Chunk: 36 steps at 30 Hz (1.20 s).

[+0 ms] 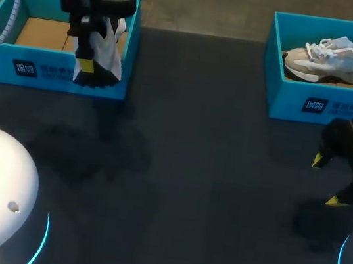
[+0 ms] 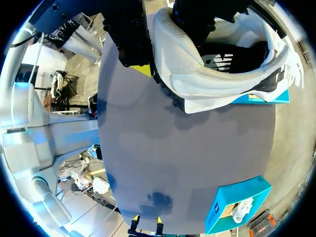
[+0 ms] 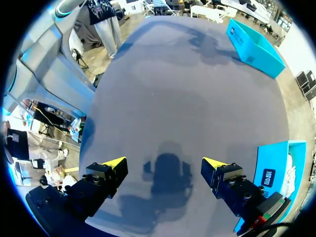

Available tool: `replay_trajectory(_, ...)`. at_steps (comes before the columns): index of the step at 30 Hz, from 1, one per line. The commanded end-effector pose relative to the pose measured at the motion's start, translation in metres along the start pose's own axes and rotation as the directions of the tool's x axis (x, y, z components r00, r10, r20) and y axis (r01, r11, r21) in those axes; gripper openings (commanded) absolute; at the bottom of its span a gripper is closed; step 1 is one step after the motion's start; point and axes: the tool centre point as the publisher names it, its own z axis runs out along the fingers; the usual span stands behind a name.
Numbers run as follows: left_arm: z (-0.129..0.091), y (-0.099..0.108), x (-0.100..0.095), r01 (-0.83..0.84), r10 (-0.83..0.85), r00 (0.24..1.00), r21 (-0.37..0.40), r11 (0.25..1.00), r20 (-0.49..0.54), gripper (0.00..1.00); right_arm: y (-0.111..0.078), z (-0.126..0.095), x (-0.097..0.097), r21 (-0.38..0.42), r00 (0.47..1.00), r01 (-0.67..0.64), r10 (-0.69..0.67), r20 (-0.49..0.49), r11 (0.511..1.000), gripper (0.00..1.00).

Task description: Take the shoe out of the shoebox, open the shoe tongue, remove and reinsert the insole, then place the shoe into the shoebox

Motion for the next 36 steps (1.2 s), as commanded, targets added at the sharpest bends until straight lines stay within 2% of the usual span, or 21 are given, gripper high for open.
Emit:
replay_trajectory(1,0.017,-0.005,-0.019,0.050,-0.050,0.999,-0.028,0.998,-0.010,0.00,0.001,0.001,0.000,0.004,1.000,-0.001,0.001,-0.001,1.000,1.00)
replay_trajectory(2,0.018,-0.002,-0.024,0.038,-0.039,0.998,-0.009,0.999,-0.040,0.00,0.001,0.001,0.000,0.004,1.000,-0.001,0.001,-0.001,1.000,1.00)
replay_trajectory(4,0.018,0.004,-0.033,0.104,-0.104,0.995,-0.042,0.994,0.002,0.00,0.001,0.001,0.000,0.004,1.000,-0.001,0.001,-0.001,1.000,1.00)
replay_trajectory(8,0.012,0.025,-0.050,0.126,-0.126,0.992,-0.030,0.992,0.009,0.00,0.001,0.001,0.000,0.004,1.000,-0.001,0.001,-0.001,1.000,1.00)
replay_trajectory(18,-0.016,0.099,-0.083,0.230,-0.230,0.973,0.020,0.973,0.014,0.00,0.001,0.001,0.000,0.004,1.000,-0.001,0.001,-0.001,1.000,1.00)
replay_trajectory(20,-0.023,0.115,-0.088,0.221,-0.222,0.975,0.042,0.974,0.017,0.00,0.001,0.001,0.000,0.004,1.000,-0.001,0.001,-0.001,1.000,1.00)
replay_trajectory(26,-0.033,0.153,-0.114,0.162,-0.162,0.987,0.009,0.987,0.000,0.00,0.001,0.001,0.000,0.004,1.000,-0.001,0.001,-0.001,1.000,1.00)
replay_trajectory(36,-0.040,0.193,-0.167,0.007,-0.008,1.000,-0.032,0.999,-0.025,0.00,0.001,0.001,0.000,0.004,1.000,-0.001,0.001,-0.001,1.000,1.00)
